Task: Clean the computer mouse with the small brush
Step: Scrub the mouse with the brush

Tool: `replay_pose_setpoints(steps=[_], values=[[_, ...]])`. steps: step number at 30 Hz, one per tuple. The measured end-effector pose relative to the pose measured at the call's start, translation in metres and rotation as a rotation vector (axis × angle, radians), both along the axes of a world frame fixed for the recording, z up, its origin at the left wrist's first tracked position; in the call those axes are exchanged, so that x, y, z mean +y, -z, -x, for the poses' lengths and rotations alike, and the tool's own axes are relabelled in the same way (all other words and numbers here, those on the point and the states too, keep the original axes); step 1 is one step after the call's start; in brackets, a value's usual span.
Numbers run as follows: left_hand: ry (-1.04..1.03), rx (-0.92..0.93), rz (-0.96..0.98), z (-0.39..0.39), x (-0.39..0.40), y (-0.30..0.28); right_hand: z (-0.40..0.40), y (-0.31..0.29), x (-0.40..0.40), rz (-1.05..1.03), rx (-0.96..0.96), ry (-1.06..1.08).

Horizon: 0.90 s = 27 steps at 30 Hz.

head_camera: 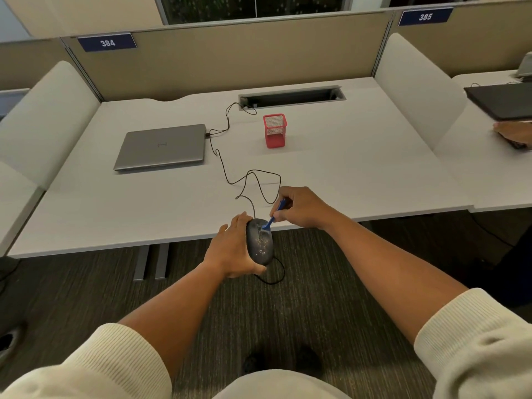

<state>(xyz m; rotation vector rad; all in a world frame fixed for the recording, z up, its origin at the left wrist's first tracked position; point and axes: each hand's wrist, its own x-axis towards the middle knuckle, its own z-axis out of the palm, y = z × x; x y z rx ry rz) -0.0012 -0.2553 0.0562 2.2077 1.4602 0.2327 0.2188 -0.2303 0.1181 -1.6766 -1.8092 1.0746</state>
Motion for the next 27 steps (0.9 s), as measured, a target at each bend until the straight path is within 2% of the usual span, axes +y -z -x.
replay_pose_setpoints(steps=[7, 11, 16, 22, 27], values=[[-0.009, -0.015, -0.004, -0.001, -0.001, 0.000, 0.001, -0.003, 0.000, -0.059, 0.045, 0.080], [-0.010, 0.006, -0.007, -0.002, -0.002, 0.000, 0.005, -0.004, -0.003, -0.004, 0.026, -0.040], [-0.017, 0.020, -0.003, -0.004, 0.000, 0.000, 0.007, -0.005, -0.001, -0.077, 0.089, 0.007], [-0.011, 0.075, 0.001, -0.004, 0.001, 0.000, 0.009, -0.009, -0.004, -0.066, -0.055, -0.189], [0.000, 0.069, 0.013, -0.006, 0.000, -0.001, 0.012, -0.012, -0.004, -0.156, 0.009, -0.127]])
